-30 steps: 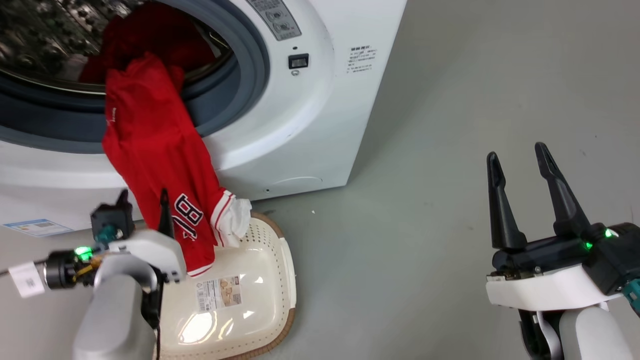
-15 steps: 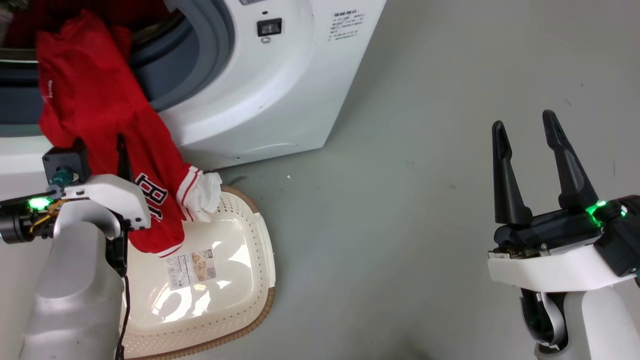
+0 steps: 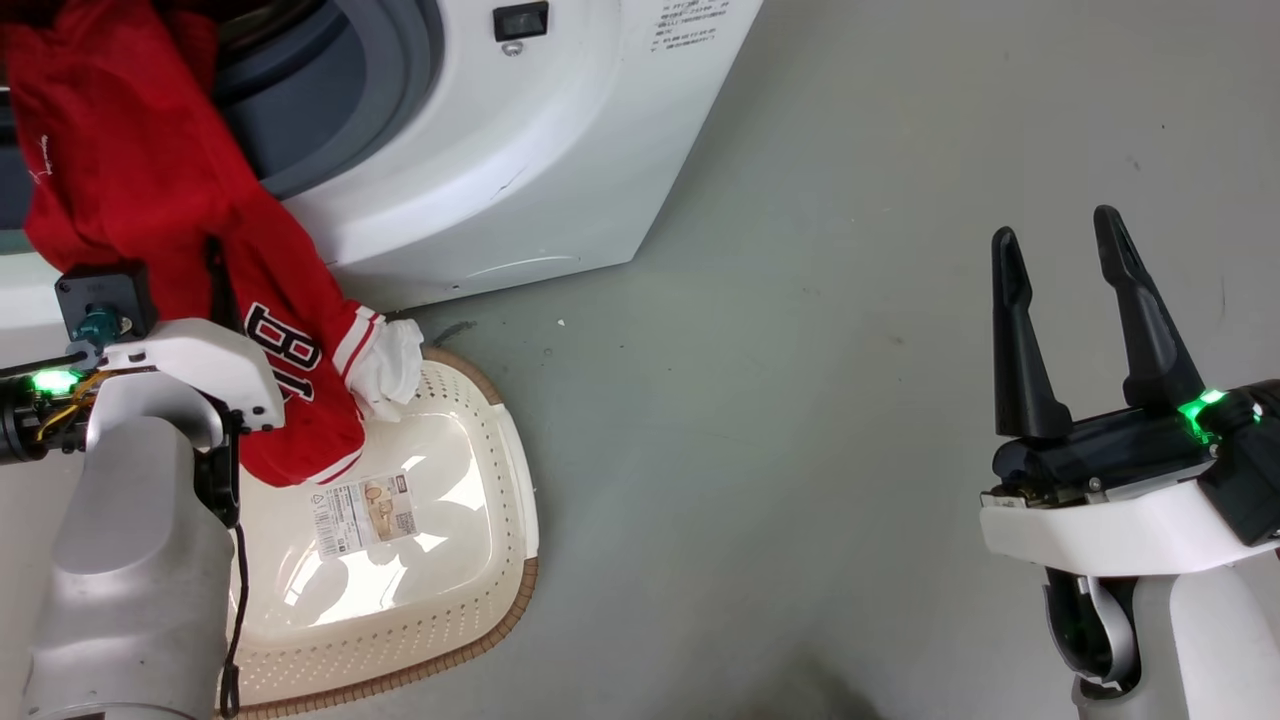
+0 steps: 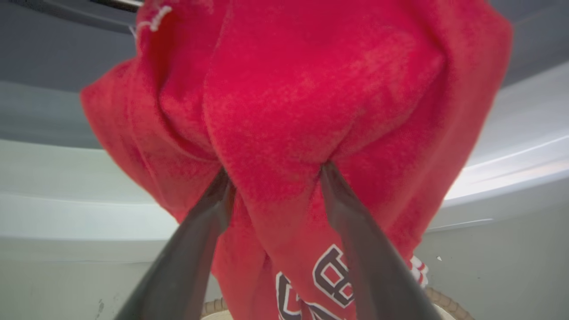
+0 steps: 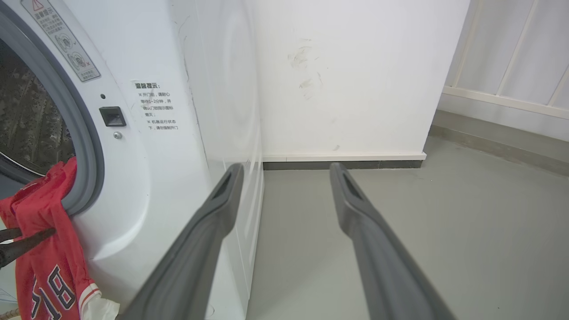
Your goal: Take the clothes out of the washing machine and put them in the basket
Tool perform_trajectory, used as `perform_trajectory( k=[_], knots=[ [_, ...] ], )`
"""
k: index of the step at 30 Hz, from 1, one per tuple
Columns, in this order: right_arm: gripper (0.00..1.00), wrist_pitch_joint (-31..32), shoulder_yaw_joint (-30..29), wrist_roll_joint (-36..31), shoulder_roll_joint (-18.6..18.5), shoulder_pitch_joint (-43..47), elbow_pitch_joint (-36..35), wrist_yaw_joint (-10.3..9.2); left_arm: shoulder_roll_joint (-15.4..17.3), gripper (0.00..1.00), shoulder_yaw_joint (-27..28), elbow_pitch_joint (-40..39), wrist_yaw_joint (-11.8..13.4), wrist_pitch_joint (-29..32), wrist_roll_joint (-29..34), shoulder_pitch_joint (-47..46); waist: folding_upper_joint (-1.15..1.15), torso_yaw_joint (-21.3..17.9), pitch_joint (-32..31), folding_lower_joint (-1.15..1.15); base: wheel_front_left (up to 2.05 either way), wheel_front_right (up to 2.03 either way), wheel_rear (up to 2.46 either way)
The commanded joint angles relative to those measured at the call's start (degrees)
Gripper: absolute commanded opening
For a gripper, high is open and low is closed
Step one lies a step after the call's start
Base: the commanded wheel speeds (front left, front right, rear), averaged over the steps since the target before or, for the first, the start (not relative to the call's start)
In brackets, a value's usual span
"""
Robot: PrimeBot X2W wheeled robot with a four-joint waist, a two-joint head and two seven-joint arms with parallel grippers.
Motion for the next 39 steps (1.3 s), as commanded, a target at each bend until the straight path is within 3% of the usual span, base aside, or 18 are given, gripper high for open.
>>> perform_trajectory(
  k=[1,15,25,39],
  knots=[
    [1.0,-0.1,-0.1,0.3,0.0,-0.6,0.1,-0.04,0.1,0.0,0.2,-0.9,-0.2,-0.4,0.1,-1.9,0.0,0.2,-0.2,-0.01,0.0,0.0,0.0],
    [1.0,-0.1,-0.1,-0.5,0.0,1.0,1.1,-0.04,-2.2,0.0,0.6,-1.9,-1.3,-0.3,0.0,3.6,0.0,1.6,-4.4,-0.01,0.0,0.0,0.0],
    [1.0,-0.1,-0.1,-1.4,0.0,4.2,2.2,-0.04,-4.7,0.0,2.7,-9.8,-2.1,-0.3,-0.1,12.7,0.0,3.0,-11.5,-0.01,0.0,0.0,0.0],
    [1.0,-0.1,-0.9,-2.9,0.0,10.6,3.5,-0.04,-9.3,0.0,-0.4,-20.9,-5.2,-0.3,2.9,28.3,0.0,5.5,-20.7,-0.01,0.0,0.0,0.0]
  ],
)
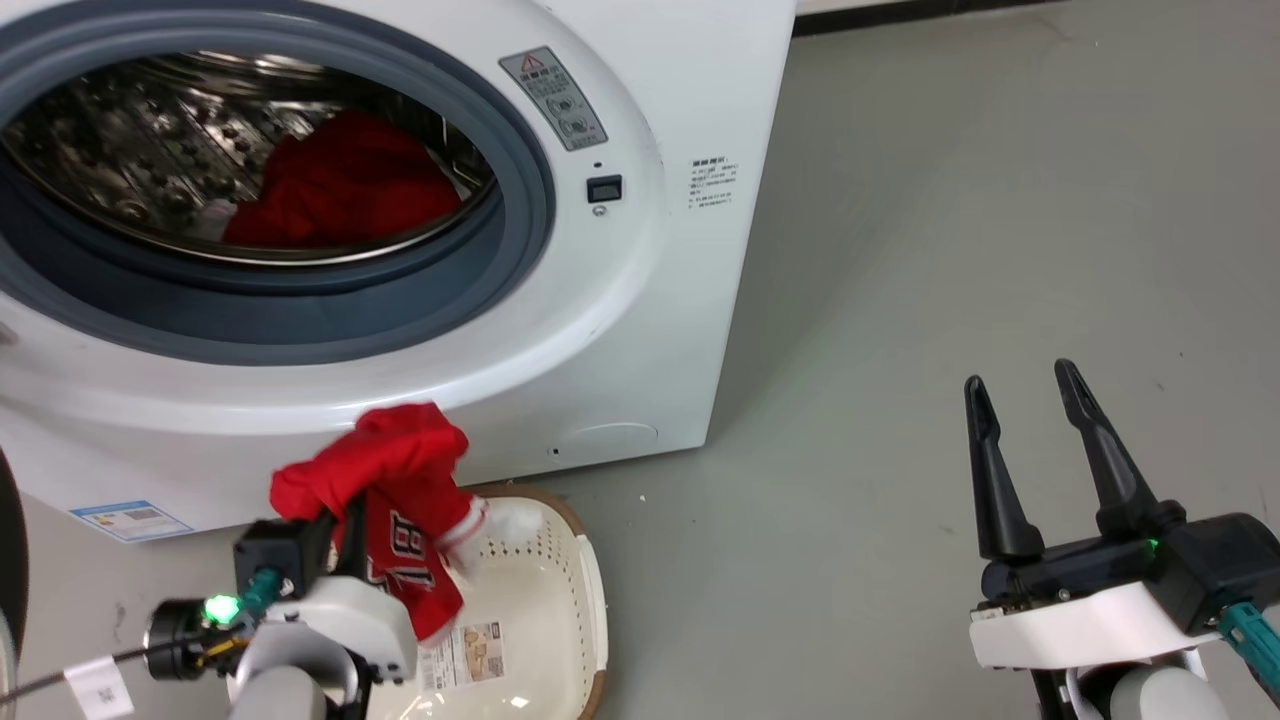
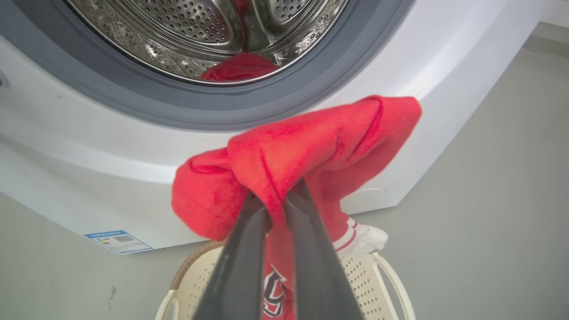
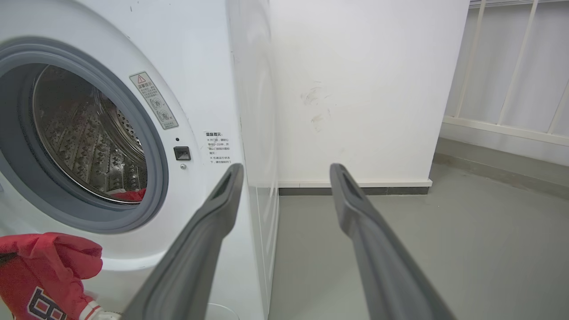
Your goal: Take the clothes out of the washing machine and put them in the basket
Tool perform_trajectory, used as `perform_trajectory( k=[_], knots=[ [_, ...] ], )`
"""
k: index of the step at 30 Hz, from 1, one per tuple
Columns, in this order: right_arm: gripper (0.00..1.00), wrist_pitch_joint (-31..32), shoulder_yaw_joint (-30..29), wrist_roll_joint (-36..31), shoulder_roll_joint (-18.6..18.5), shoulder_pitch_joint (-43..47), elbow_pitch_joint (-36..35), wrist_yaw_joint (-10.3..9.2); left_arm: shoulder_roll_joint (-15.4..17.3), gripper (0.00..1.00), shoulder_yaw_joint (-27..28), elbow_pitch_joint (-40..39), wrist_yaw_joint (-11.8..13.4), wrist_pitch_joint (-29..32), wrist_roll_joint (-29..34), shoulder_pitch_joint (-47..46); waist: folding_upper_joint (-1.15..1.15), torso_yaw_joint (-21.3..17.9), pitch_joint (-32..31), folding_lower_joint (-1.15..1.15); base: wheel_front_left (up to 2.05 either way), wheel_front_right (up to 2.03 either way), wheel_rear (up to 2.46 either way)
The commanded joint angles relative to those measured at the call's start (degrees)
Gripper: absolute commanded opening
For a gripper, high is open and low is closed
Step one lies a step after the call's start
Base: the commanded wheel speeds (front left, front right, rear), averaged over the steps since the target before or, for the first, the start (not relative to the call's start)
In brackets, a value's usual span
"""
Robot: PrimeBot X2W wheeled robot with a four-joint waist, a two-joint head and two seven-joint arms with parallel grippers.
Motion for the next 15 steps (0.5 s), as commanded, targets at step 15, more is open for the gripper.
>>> perform_trajectory(
  k=[15],
  knots=[
    [1.0,-0.1,0.5,0.0,0.0,-0.4,-0.9,-0.04,-1.7,0.0,-1.5,3.2,-1.2,-0.2,0.1,4.7,0.0,0.2,1.0,0.01,0.0,0.0,0.0]
  ],
)
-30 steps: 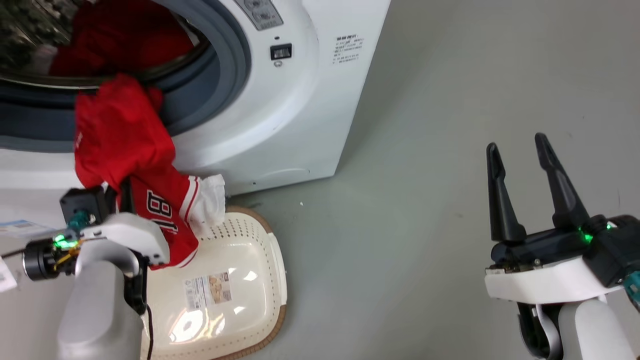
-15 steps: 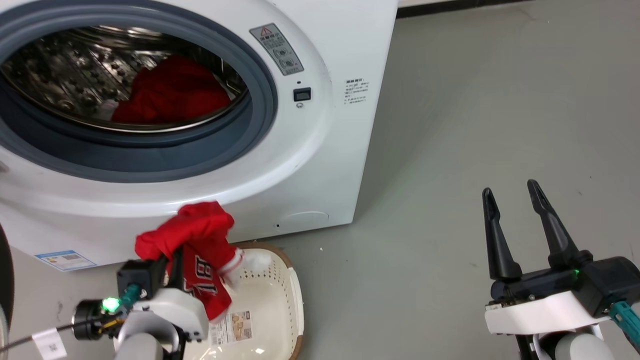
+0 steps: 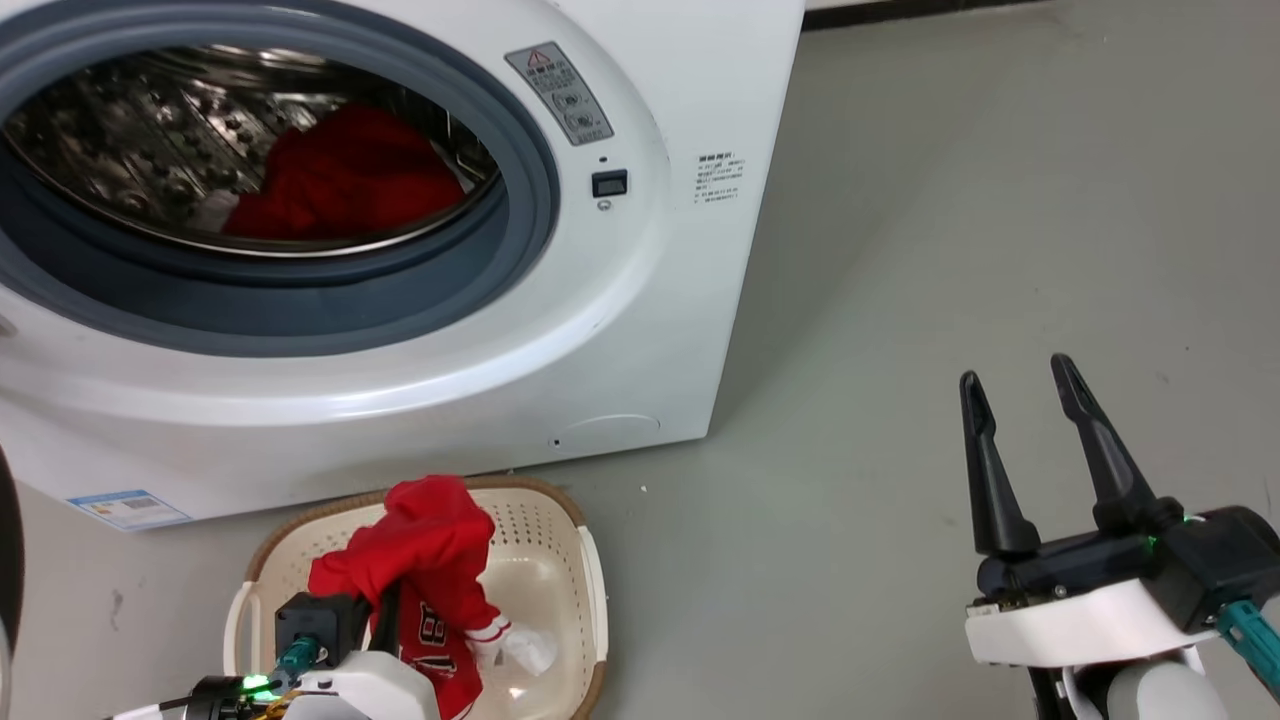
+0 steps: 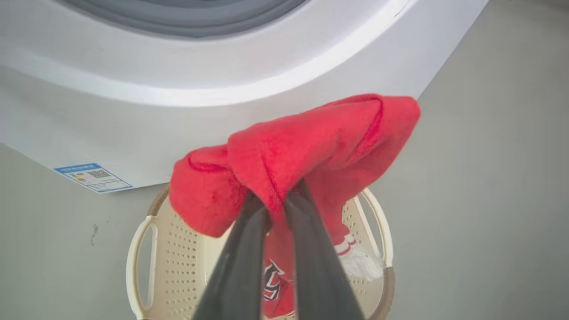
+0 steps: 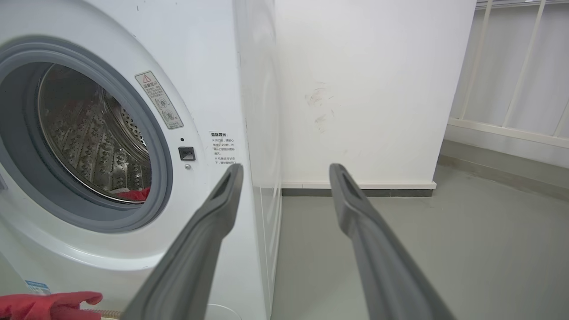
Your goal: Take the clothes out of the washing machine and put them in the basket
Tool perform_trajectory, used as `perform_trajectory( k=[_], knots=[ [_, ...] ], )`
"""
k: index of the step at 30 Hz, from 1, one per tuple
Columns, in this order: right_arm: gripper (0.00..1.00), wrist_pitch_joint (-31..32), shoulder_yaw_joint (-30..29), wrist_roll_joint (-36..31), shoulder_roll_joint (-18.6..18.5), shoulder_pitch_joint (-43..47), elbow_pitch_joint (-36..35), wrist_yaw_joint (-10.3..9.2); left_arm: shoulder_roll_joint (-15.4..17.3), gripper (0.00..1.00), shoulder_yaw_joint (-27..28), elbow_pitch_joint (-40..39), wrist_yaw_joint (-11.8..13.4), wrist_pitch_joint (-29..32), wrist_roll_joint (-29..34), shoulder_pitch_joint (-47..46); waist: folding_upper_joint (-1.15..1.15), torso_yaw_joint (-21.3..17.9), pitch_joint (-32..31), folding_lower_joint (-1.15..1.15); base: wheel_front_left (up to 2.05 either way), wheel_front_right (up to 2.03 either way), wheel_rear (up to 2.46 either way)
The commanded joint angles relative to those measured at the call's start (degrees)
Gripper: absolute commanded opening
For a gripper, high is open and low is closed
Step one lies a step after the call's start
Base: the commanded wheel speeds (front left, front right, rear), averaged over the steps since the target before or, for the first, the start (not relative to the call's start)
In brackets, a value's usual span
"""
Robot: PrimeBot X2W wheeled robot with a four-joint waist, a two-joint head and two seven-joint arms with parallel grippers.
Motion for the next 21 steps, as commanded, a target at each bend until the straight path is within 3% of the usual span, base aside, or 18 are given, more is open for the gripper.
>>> perform_trajectory(
  k=[1,21],
  knots=[
    [1.0,-0.1,0.2,0.4,0.0,-1.2,-0.3,-0.04,0.2,0.0,0.1,1.1,0.2,-0.2,0.2,-1.3,0.0,-0.4,1.6,0.01,0.0,0.0,0.0],
    [1.0,-0.1,1.2,2.4,0.0,-12.4,-3.7,-0.04,5.6,0.0,-2.6,28.0,0.2,-0.1,2.8,-21.9,0.0,-2.9,23.1,0.01,0.0,0.0,0.0]
  ],
)
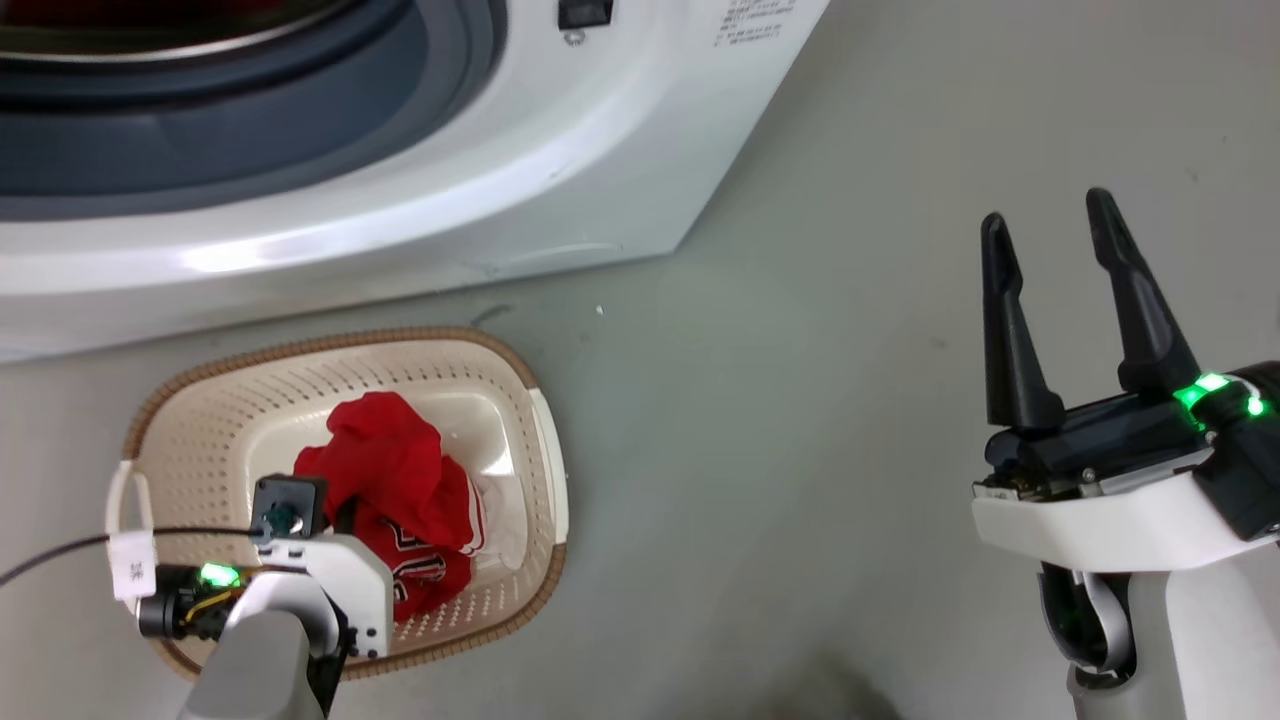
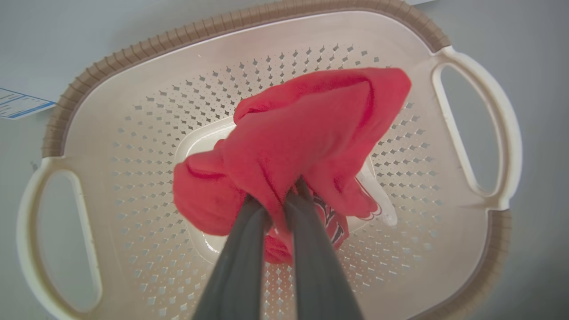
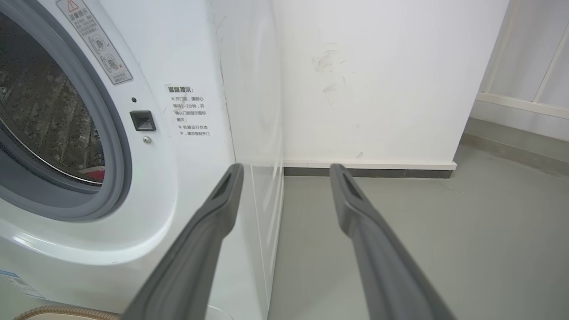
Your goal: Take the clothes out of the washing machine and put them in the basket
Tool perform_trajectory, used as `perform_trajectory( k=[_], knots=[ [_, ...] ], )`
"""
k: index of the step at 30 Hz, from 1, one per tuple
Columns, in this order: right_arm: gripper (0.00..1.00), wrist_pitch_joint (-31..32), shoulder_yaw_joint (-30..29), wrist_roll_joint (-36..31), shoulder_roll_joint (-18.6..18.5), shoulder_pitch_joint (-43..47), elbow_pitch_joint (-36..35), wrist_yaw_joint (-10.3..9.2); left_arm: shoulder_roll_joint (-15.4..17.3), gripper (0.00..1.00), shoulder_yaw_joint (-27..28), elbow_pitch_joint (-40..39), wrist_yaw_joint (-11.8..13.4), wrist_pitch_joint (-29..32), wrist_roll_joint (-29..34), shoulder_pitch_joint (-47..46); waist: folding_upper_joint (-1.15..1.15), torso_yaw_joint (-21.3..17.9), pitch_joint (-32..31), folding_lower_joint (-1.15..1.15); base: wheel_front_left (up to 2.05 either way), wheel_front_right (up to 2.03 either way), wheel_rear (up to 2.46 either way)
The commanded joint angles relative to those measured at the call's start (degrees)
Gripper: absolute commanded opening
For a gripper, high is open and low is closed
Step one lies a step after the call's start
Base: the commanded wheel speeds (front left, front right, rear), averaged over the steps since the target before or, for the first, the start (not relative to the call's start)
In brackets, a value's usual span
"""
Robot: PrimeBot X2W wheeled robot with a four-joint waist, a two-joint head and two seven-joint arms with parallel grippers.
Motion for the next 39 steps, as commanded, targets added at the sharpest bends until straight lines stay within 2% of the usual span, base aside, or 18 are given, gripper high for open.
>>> perform_trajectory(
  k=[1,11,17,18,19,31,39],
  knots=[
    [1.0,-0.1,-0.1,0.4,0.0,-1.3,-0.3,-0.04,0.5,0.0,-0.4,1.2,0.2,-0.1,0.5,-1.8,0.0,-0.8,3.8,0.0,0.0,0.0,0.0],
    [1.0,-0.1,-0.6,1.3,0.0,-4.1,-1.2,-0.04,1.5,0.0,-2.3,9.6,0.8,1.1,1.0,-8.9,0.0,-1.1,10.0,0.0,0.0,0.0,0.0],
    [1.0,-0.1,-0.7,1.3,0.0,-4.4,-0.8,-0.04,1.1,0.0,-2.9,10.9,0.8,1.7,0.5,-9.8,0.0,-0.8,10.3,0.0,0.0,0.0,0.0],
    [1.0,-0.1,-0.7,1.2,0.0,-4.4,-0.6,-0.04,1.0,0.18,-3.0,11.0,1.0,1.6,0.4,-9.6,0.0,-0.7,9.9,0.0,0.0,0.0,0.0],
    [1.0,-0.1,-0.7,1.0,0.0,-4.2,-0.4,-0.04,0.9,1.0,-3.2,11.0,1.2,1.3,0.6,-9.4,0.0,-0.7,9.5,0.0,0.0,0.0,0.0],
    [1.0,-0.1,-1.2,-0.7,0.0,-0.3,1.8,-0.04,-2.3,1.0,-3.0,10.2,1.5,-0.2,-1.9,-4.0,0.0,1.9,-1.1,0.0,0.0,0.0,0.0],
    [1.0,-0.1,-2.1,-1.5,0.0,4.4,3.2,-0.04,-4.0,1.0,-2.7,0.3,1.3,-0.1,-3.3,3.7,0.0,3.9,-9.0,0.0,0.0,0.0,0.0]
  ],
)
